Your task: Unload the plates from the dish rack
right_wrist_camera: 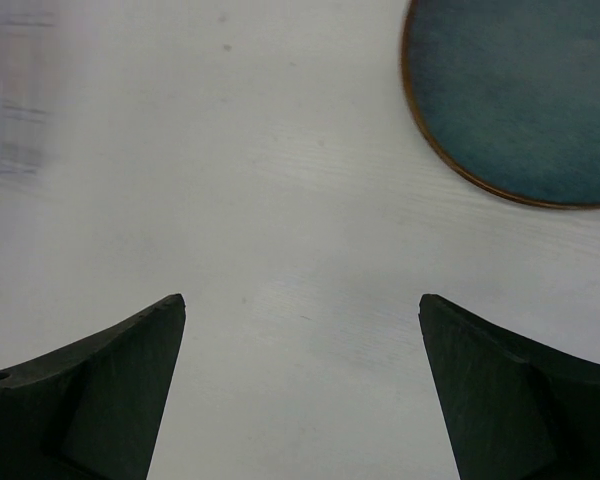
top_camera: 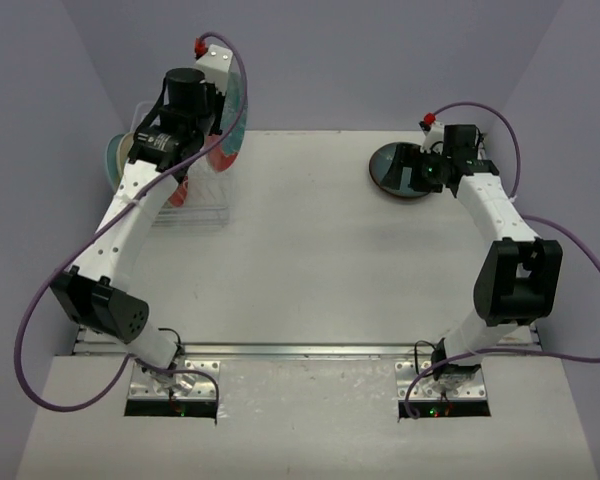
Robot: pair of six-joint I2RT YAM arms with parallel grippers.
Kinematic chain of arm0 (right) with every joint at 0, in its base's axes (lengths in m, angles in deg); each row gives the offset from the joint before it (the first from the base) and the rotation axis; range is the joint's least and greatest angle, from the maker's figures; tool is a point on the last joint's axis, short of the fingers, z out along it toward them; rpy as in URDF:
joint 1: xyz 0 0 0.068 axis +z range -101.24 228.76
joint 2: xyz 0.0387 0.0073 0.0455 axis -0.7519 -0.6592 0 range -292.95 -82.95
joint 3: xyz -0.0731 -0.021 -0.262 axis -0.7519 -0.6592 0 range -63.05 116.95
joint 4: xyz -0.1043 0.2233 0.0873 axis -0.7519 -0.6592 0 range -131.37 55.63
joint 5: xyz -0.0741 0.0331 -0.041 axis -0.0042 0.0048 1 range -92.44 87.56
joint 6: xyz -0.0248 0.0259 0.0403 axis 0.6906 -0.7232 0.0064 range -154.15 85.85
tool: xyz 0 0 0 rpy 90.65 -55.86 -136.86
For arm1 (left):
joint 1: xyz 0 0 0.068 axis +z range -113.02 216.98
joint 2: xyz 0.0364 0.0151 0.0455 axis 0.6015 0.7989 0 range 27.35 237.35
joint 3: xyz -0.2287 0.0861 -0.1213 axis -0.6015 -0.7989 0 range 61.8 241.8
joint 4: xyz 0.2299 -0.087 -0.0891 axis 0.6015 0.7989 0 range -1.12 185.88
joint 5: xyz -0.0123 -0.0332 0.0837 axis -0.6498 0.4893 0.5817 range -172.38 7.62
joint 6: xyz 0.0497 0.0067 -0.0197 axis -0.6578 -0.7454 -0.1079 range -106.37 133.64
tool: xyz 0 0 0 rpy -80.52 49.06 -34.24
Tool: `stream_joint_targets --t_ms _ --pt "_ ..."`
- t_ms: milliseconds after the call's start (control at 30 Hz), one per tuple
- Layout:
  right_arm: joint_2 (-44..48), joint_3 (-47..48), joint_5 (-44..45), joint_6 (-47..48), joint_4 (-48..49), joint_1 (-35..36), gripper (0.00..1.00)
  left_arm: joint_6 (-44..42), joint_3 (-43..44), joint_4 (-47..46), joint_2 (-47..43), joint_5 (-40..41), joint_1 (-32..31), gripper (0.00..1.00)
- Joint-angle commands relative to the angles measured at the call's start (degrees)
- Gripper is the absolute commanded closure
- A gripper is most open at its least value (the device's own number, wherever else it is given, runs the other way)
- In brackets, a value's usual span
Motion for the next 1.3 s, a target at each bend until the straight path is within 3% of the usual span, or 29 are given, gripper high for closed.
stream_joint_targets --t_ms 0,167,333,467,767,867,900,933,967,1000,1100,1167,1267 --pt "6.4 -1.9 -19.5 -6.0 10.0 2.1 0.03 7.3 -5.7 -2.2 -8.1 -30.0 0.4 1.00" --pt "8.4 -3.3 -27.4 -7.4 13.7 5.2 0.09 10.0 -11.3 -0.2 -9.3 -50.1 0.4 1.00" --pt "8.6 -1.8 -28.5 -3.0 10.3 10.8 0.25 10.3 -16.0 0.4 -8.3 -64.8 0.4 1.00" --pt "8.3 -1.6 -28.9 2.2 6.2 15.2 0.35 10.4 -15.8 1.8 -6.7 -71.4 0.4 1.00" --pt "6.8 -1.0 -31.6 10.1 -1.1 19.6 0.51 8.4 -15.2 4.9 -4.3 -76.7 0.4 1.00" --pt "5.7 -0.2 -31.0 12.2 -3.2 20.4 0.63 7.8 -14.8 5.5 -3.8 -77.9 0.4 1.00" --pt "5.0 1.0 -31.1 13.0 -4.6 20.7 0.75 7.5 -14.5 5.8 -3.4 -78.2 0.4 1.00" --pt "4.3 1.2 -31.1 13.3 -5.7 20.9 0.78 7.4 -14.3 5.9 -3.3 -78.1 0.4 1.00" --pt "3.5 1.8 -31.0 13.3 -7.1 21.0 0.92 7.3 -14.0 6.0 -3.1 -77.5 0.4 1.00" --pt "3.0 2.4 -30.6 13.3 -8.0 21.1 1.00 7.2 -13.8 6.1 -2.9 -76.4 0.4 0.98" --pt "2.7 2.4 -29.6 13.3 -8.4 21.0 1.00 7.7 -13.6 6.0 -2.7 -73.8 0.4 0.85" --pt "2.5 2.4 -28.7 10.7 -7.3 20.1 1.00 10.0 -13.7 4.5 -2.6 -67.0 0.5 0.37" --pt "0.2 3.6 -29.1 4.9 -5.4 16.2 1.00 13.3 -12.3 4.3 -2.0 -57.4 0.9 0.09"
